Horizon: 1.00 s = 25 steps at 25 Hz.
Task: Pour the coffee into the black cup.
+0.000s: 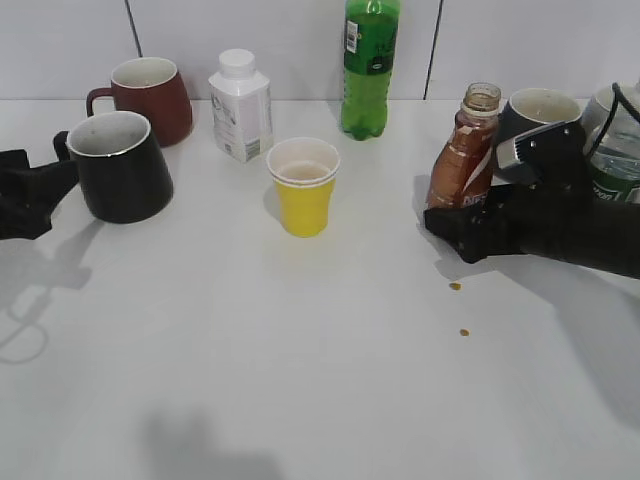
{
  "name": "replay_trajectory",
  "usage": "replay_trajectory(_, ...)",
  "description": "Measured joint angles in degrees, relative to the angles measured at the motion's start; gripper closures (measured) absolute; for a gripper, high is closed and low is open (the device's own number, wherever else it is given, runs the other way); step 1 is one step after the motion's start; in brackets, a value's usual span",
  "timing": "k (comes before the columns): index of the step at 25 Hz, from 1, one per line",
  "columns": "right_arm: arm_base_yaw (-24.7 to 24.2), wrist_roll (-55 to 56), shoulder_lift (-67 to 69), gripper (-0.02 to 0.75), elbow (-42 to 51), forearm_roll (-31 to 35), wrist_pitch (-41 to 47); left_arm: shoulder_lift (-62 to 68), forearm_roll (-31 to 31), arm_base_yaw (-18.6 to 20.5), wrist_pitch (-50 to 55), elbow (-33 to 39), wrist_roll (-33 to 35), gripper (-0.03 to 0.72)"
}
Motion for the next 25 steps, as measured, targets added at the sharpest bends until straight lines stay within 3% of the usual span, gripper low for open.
replay_trajectory(5,0.0,0.0,-1.5,0.064,0.0,-0.7,3.4,0.0,0.0,-0.3,2.0,0.0,-1.7,0.165)
replay_trajectory(14,0.0,1.8,-6.3,0.065,0.0,-3.4,11.8,-2.8,0.0,-5.0,10.8,0.0,-1.8,0.145)
replay_trajectory(19,0.0,8.1,-9.9,0.066,0.0,-10.7,15.2,-4.6,-0.4,-7.0,16.1,0.0,-2.7,0.142)
replay_trajectory(25,0.0,15.0,-13.7,0.073,0.0,-15.2,23.1,-7.4,-0.5,-10.4,26.2,0.0,-8.8,0.142)
